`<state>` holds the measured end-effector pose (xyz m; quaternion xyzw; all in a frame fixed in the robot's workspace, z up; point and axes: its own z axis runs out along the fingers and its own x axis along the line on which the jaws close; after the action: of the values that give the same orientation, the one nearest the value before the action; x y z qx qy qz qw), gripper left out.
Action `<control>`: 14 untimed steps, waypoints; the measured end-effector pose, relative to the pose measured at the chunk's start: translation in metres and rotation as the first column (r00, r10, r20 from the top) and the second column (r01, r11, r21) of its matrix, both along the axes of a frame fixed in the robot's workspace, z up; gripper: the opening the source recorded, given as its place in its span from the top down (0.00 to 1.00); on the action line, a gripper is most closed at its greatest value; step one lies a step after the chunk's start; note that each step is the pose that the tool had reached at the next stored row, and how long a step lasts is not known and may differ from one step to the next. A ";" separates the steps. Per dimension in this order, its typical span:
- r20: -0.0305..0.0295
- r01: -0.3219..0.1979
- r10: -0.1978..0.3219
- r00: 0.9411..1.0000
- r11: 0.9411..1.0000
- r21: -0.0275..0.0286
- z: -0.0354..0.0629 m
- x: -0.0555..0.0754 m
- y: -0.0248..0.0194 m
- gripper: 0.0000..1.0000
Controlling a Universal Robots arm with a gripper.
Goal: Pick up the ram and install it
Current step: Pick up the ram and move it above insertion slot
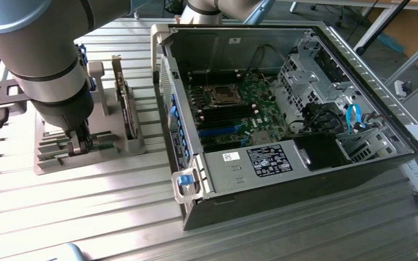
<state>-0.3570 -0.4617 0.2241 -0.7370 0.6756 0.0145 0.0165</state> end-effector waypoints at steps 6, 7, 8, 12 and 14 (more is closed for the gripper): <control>0.000 0.000 0.000 1.000 1.000 0.000 0.0099 0.000 0.0000 0.88; 0.000 0.000 0.000 1.000 1.000 0.000 0.0119 0.000 0.0000 0.88; 0.000 0.000 0.000 1.000 1.000 0.000 0.0136 0.000 0.0000 0.88; 0.000 0.000 0.000 1.000 1.000 0.000 0.0215 0.000 0.0000 0.88; 0.000 0.000 0.000 1.000 1.000 0.000 0.0249 0.000 0.0000 0.88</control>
<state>-0.3570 -0.4617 0.2490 -0.7370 0.6756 0.0145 0.0165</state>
